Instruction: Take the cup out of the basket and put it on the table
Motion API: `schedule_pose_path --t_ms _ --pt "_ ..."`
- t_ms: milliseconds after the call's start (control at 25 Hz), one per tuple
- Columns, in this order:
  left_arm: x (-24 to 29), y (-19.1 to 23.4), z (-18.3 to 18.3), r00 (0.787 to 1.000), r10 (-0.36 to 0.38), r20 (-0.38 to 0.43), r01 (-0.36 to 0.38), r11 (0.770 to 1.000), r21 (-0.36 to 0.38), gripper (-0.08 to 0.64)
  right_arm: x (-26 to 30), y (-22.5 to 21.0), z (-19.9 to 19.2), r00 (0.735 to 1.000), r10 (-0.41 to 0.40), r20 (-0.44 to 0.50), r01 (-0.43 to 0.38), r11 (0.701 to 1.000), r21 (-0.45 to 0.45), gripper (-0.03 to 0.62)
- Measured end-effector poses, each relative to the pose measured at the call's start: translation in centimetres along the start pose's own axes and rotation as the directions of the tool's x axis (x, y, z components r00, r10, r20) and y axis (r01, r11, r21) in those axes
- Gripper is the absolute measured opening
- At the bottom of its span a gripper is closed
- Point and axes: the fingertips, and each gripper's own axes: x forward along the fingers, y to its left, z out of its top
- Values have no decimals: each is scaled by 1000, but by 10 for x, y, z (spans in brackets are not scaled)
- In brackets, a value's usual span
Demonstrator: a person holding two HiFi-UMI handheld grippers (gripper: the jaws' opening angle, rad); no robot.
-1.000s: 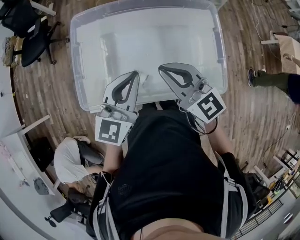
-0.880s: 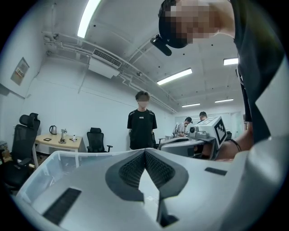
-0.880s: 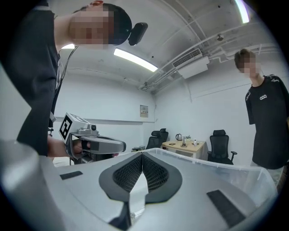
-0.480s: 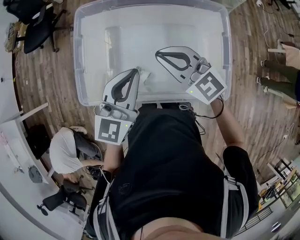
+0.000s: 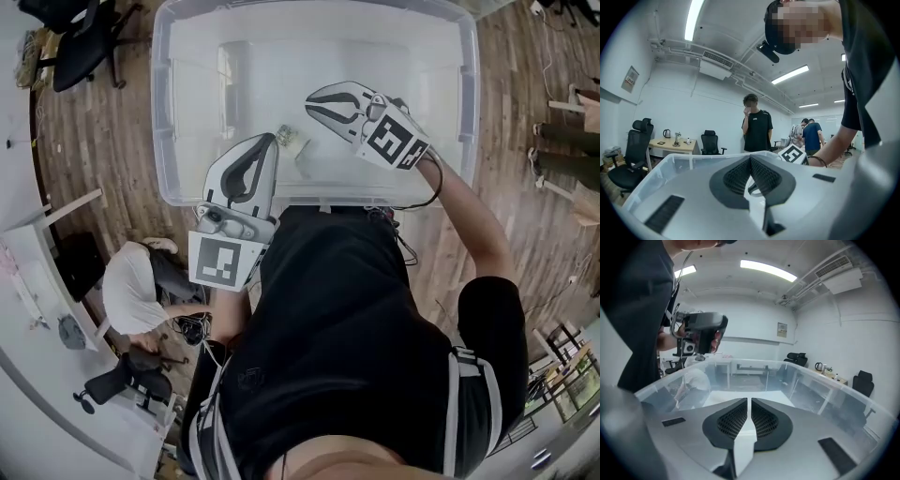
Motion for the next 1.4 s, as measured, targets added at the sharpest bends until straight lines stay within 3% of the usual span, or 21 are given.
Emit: schedule_pose_path --t_ms 240,320,520,720,880,1400 --pt "1 6 2 1000 18 12 -17 1000 -25 18 32 31 -59 971 183 -156 -188 982 -18 27" --pt "2 8 1 1000 25 10 -24 999 -27 18 39 40 -75 956 221 -192 -228 973 -15 76" --pt "2 9 -7 999 42 -22 -43 998 -38 18 52 56 -109 922 284 -261 -299 954 -16 84" --pt "6 5 -12 998 35 -45 -37 998 -49 18 65 78 -157 868 339 -362 -372 928 -21 100" --pt "9 6 -13 998 38 -53 -41 998 -50 18 77 93 -181 847 354 -398 -396 918 -27 104" --pt "8 11 -20 995 62 -75 -66 996 -53 18 105 99 -196 879 281 -386 -323 945 -46 107"
